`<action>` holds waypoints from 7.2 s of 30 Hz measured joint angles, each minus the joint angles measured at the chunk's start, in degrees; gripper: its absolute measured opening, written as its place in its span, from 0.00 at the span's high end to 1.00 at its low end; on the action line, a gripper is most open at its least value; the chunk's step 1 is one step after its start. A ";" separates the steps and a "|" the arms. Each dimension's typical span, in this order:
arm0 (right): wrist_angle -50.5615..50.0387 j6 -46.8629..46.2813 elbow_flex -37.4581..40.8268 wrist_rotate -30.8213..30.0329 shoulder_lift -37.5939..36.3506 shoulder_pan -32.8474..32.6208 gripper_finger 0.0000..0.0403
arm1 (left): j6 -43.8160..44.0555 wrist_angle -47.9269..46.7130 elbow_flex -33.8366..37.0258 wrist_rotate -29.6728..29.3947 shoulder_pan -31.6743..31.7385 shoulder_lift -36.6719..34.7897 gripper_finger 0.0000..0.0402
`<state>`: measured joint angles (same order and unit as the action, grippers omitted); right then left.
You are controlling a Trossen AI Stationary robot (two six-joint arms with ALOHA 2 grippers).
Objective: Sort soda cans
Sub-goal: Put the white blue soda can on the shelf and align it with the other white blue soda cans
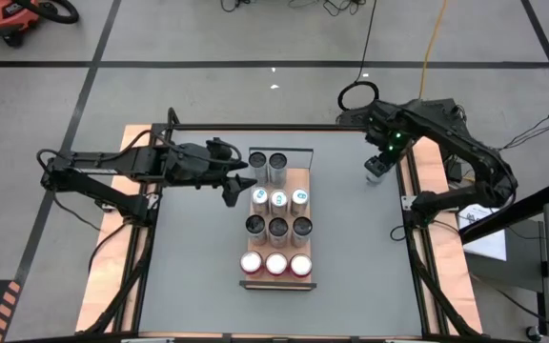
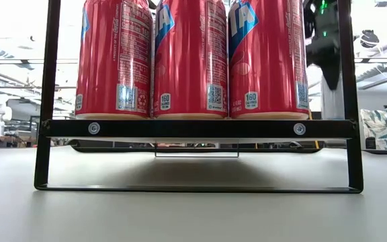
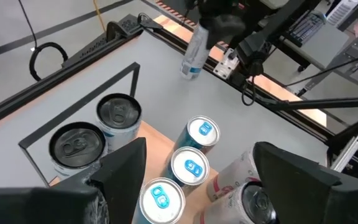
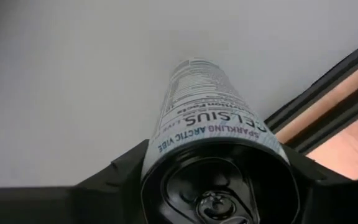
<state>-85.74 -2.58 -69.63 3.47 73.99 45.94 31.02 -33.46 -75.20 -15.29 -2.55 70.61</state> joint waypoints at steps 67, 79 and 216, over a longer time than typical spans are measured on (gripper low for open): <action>28.94 44.22 -36.87 16.35 -0.60 -34.87 0.44 | 16.85 39.52 0.00 43.71 16.46 9.82 0.05; 31.76 45.58 -36.89 16.33 0.43 -34.81 0.44 | 19.48 43.46 0.00 43.84 12.65 11.78 0.05; 38.50 -3.87 -36.82 5.76 -3.70 -30.89 0.48 | -17.98 32.91 -7.85 0.57 5.49 6.30 0.02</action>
<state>-47.24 -6.45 -106.45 9.23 70.29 15.05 13.04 -0.55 -83.05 -14.72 2.95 76.91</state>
